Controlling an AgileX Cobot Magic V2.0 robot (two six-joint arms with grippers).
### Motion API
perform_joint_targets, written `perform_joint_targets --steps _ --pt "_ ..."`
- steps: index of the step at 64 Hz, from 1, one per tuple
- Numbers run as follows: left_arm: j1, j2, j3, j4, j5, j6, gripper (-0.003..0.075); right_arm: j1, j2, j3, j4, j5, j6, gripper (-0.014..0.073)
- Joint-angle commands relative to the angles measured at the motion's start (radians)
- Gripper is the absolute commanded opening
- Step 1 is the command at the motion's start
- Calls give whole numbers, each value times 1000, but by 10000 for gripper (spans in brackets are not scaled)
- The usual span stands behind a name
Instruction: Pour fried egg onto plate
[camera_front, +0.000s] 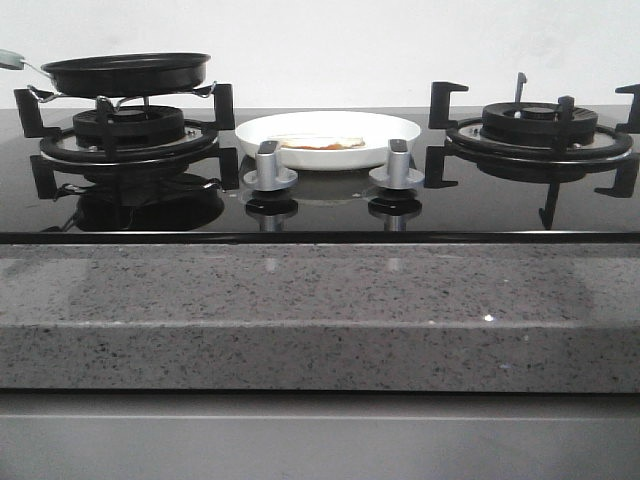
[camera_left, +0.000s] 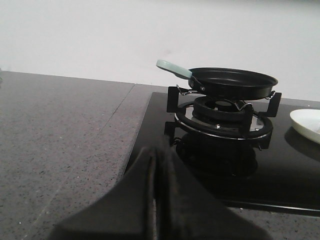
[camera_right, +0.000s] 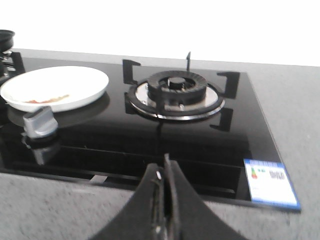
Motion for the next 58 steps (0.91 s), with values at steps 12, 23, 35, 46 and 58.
perform_joint_targets --steps 12,23,35,46,58 --pt "-5 -16 7 -8 -89 -1 -20 10 -105 127 13 -143 -13 -67" --pt "-5 -16 7 -8 -89 -1 -20 25 -105 177 14 -217 -13 -67" --pt "-5 -16 7 -8 -89 -1 -20 24 -104 176 14 -230 -13 -67" --pt "-5 -16 7 -8 -89 -1 -20 24 -104 176 14 -230 -13 -67" --pt "-5 -16 7 -8 -89 -1 -20 24 -104 176 -47 -238 0 -67"
